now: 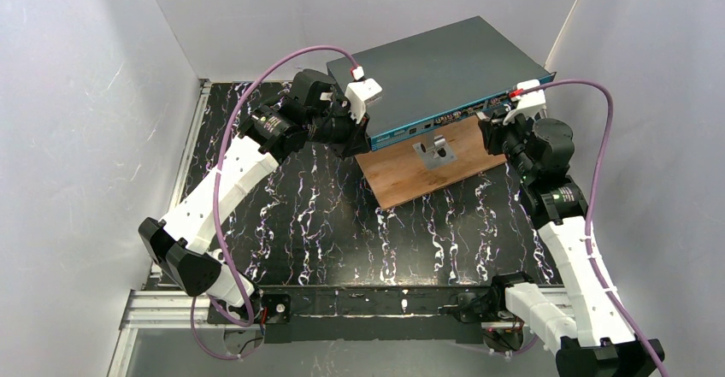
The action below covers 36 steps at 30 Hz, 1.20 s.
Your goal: Insert the plug into the switch port
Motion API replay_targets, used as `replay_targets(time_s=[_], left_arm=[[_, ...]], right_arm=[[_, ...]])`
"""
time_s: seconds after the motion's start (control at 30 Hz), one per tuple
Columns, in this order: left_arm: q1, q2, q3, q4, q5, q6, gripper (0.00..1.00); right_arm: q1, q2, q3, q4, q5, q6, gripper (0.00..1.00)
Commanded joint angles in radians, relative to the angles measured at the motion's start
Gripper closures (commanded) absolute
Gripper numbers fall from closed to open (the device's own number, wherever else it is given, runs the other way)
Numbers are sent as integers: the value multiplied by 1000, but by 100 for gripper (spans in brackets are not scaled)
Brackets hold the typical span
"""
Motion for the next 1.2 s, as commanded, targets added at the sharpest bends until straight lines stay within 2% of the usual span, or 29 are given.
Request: replay_targets(time_s=[0.0, 0.43, 0.83, 1.17], left_arm=[[4, -11, 35, -11, 20, -5, 100], [4, -12, 37, -11, 20, -6, 100], [4, -14, 32, -12, 23, -5, 100], [4, -13, 36, -12, 22, -6, 100]], right_arm=[[1, 2, 40, 69, -19, 1, 99], [1, 14, 57, 13, -67, -36, 99], [1, 33, 63, 28, -150, -32, 99], [1, 65, 93, -57, -172, -88, 99]])
